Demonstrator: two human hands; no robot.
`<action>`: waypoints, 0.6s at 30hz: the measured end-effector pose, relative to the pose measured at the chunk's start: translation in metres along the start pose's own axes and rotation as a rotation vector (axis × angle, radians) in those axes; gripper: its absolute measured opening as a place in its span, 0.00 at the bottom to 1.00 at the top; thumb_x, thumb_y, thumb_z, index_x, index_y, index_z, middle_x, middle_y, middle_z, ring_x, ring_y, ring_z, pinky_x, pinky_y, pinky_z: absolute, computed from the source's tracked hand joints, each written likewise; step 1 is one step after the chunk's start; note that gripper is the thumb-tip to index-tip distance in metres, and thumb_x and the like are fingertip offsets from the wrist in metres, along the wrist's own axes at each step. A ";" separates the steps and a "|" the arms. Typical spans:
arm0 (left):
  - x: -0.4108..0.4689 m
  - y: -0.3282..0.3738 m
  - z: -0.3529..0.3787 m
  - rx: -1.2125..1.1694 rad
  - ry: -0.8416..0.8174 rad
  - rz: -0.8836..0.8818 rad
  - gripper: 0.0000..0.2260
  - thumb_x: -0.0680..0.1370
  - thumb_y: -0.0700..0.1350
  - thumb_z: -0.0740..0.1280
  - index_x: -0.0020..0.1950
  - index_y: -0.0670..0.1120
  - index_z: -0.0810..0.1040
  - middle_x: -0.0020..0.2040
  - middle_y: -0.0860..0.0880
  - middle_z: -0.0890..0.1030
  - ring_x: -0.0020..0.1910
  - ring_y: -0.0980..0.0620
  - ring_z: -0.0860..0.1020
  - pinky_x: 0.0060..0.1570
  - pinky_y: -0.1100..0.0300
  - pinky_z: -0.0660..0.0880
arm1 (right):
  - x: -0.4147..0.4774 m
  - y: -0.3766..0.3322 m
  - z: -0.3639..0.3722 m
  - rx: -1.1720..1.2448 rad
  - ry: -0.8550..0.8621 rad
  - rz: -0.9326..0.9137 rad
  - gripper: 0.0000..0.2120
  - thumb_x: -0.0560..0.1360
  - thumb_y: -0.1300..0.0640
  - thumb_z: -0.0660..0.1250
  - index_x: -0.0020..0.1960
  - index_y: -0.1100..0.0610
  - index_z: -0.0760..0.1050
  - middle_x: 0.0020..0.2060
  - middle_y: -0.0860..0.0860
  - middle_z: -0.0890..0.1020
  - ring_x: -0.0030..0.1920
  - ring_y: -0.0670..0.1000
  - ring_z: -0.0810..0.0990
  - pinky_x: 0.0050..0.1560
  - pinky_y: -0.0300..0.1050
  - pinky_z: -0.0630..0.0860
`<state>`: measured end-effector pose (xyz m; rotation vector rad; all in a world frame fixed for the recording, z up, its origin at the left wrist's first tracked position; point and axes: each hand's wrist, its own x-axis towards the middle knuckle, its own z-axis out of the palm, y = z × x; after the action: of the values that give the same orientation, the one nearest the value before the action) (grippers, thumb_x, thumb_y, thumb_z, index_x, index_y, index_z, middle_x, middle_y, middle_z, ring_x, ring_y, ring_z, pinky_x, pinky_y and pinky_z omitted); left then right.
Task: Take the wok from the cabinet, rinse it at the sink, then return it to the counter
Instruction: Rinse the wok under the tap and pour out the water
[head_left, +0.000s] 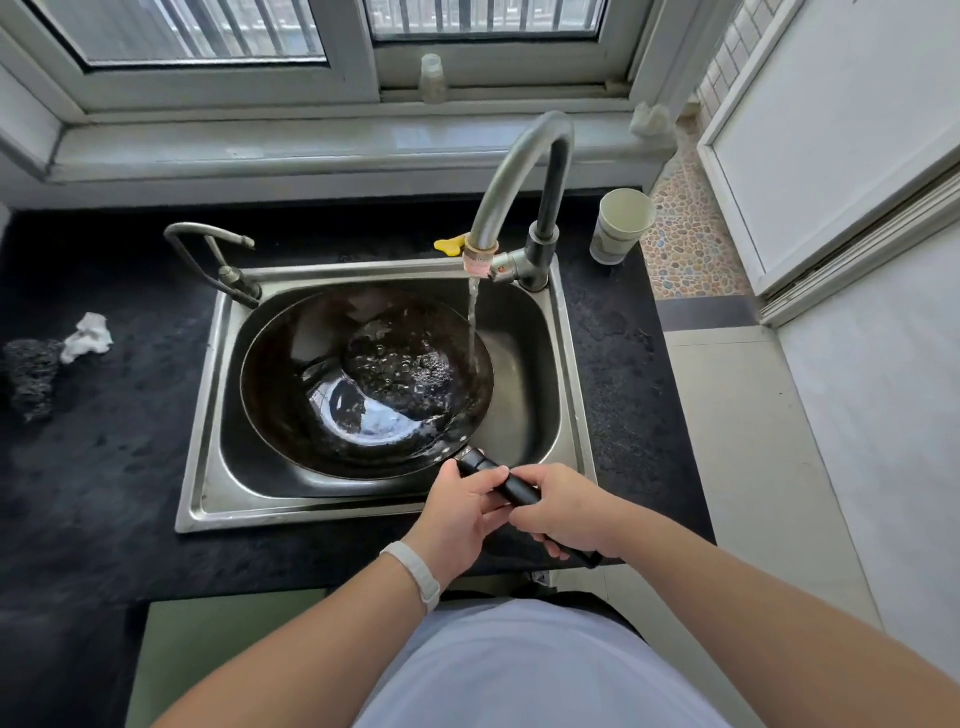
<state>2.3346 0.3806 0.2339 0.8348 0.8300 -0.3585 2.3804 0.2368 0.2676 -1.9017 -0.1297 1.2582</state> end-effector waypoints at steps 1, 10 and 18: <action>0.000 0.002 0.000 -0.005 -0.001 0.004 0.11 0.78 0.31 0.65 0.55 0.43 0.67 0.48 0.39 0.79 0.42 0.43 0.83 0.39 0.51 0.81 | 0.002 0.000 0.000 -0.009 0.005 -0.018 0.14 0.73 0.65 0.63 0.57 0.56 0.77 0.30 0.55 0.75 0.22 0.51 0.72 0.23 0.42 0.70; 0.006 0.025 0.012 -0.002 0.009 0.047 0.12 0.78 0.30 0.64 0.56 0.43 0.69 0.49 0.41 0.78 0.44 0.43 0.82 0.36 0.50 0.80 | 0.013 -0.008 -0.010 -0.154 0.097 -0.177 0.19 0.74 0.60 0.65 0.61 0.43 0.77 0.36 0.50 0.80 0.24 0.45 0.74 0.26 0.44 0.77; 0.014 0.044 0.028 -0.043 -0.038 0.072 0.16 0.79 0.29 0.62 0.62 0.45 0.69 0.50 0.42 0.78 0.49 0.43 0.80 0.50 0.46 0.79 | 0.023 -0.005 -0.026 -0.303 0.219 -0.258 0.25 0.74 0.57 0.65 0.69 0.39 0.71 0.36 0.47 0.83 0.29 0.48 0.77 0.32 0.49 0.77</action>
<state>2.3833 0.3870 0.2561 0.8132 0.7679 -0.2914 2.4144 0.2363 0.2592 -2.1851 -0.4573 0.8888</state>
